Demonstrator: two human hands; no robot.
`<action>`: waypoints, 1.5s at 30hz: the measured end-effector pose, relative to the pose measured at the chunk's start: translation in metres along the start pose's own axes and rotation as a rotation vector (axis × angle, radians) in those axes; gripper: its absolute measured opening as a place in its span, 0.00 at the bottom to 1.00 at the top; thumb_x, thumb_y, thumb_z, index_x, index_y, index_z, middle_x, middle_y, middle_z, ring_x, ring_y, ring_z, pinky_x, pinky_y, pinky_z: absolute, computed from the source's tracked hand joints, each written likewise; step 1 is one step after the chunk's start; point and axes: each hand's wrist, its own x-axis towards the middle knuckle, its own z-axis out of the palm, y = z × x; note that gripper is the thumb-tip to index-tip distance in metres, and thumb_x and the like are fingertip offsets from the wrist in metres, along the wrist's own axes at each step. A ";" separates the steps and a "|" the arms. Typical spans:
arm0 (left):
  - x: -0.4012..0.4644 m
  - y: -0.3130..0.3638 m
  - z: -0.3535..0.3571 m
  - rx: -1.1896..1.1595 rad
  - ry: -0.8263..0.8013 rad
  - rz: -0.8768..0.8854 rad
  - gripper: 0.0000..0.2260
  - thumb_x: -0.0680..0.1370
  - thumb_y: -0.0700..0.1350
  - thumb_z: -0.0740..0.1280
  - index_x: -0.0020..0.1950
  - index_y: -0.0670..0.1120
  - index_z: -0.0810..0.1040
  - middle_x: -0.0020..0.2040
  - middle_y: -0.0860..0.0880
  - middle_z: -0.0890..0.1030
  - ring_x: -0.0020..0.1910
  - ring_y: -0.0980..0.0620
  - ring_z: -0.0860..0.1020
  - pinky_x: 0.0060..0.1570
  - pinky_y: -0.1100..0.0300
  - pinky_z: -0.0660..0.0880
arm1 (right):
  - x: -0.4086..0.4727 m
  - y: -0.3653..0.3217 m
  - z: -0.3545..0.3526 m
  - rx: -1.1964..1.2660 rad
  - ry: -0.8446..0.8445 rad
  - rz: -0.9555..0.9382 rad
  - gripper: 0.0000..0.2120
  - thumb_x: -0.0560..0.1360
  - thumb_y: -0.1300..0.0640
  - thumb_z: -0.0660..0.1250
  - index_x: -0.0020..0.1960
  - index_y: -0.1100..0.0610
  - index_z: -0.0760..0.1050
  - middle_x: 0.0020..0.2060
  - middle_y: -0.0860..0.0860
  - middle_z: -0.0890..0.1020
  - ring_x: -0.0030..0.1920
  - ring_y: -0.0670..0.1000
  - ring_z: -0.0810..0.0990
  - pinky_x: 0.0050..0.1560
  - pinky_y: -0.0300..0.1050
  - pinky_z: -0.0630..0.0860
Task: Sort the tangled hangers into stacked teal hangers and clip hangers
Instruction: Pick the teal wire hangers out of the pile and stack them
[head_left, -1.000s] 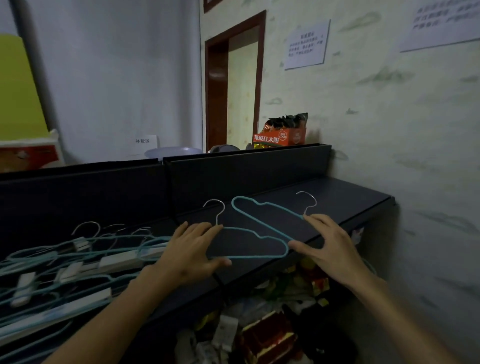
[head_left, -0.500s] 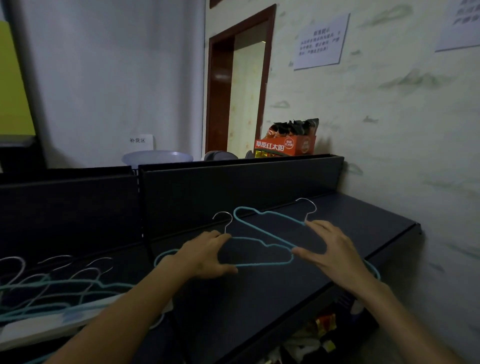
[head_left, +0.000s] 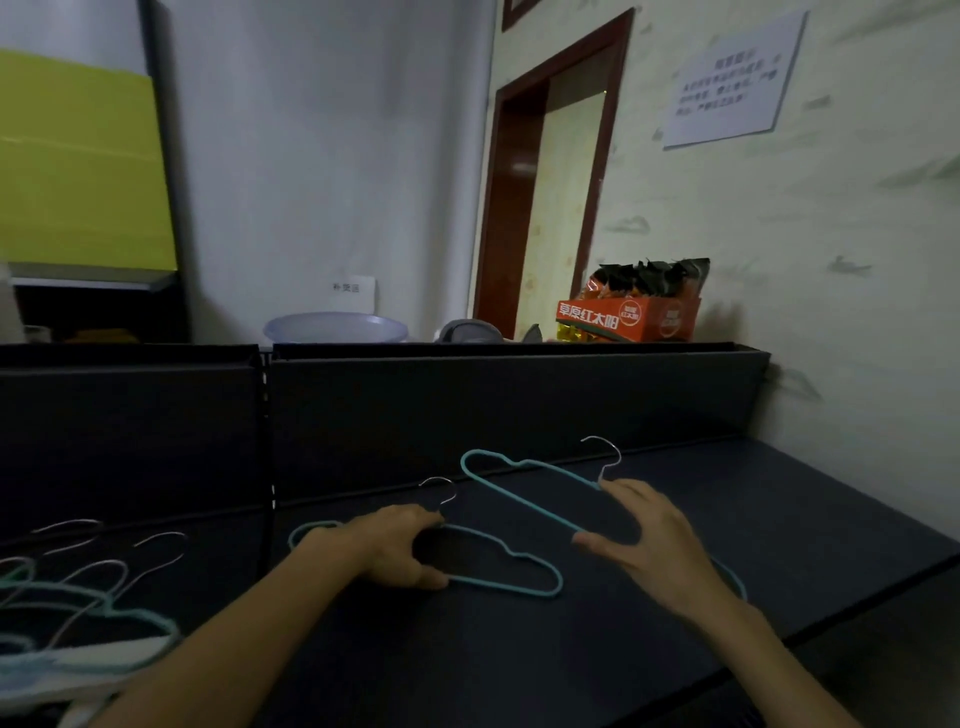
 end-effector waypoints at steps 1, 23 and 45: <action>0.001 0.000 0.001 -0.006 0.003 -0.017 0.40 0.69 0.65 0.67 0.75 0.53 0.55 0.74 0.53 0.59 0.72 0.51 0.60 0.70 0.50 0.62 | 0.003 0.003 0.001 0.006 -0.014 -0.010 0.45 0.60 0.22 0.58 0.68 0.50 0.70 0.59 0.37 0.69 0.60 0.43 0.70 0.62 0.45 0.69; -0.088 -0.045 -0.023 0.091 0.203 -0.280 0.30 0.74 0.65 0.61 0.73 0.54 0.60 0.70 0.51 0.66 0.66 0.50 0.68 0.63 0.53 0.67 | 0.006 -0.052 0.061 -0.016 -0.201 -0.171 0.37 0.67 0.34 0.67 0.71 0.48 0.64 0.64 0.41 0.68 0.63 0.43 0.66 0.64 0.41 0.64; -0.129 -0.118 -0.025 -0.068 0.297 -0.176 0.24 0.75 0.61 0.63 0.69 0.56 0.66 0.65 0.52 0.71 0.61 0.52 0.71 0.59 0.55 0.72 | 0.020 -0.104 0.110 0.178 -0.414 0.048 0.46 0.55 0.25 0.67 0.69 0.38 0.62 0.66 0.40 0.70 0.67 0.44 0.67 0.68 0.48 0.67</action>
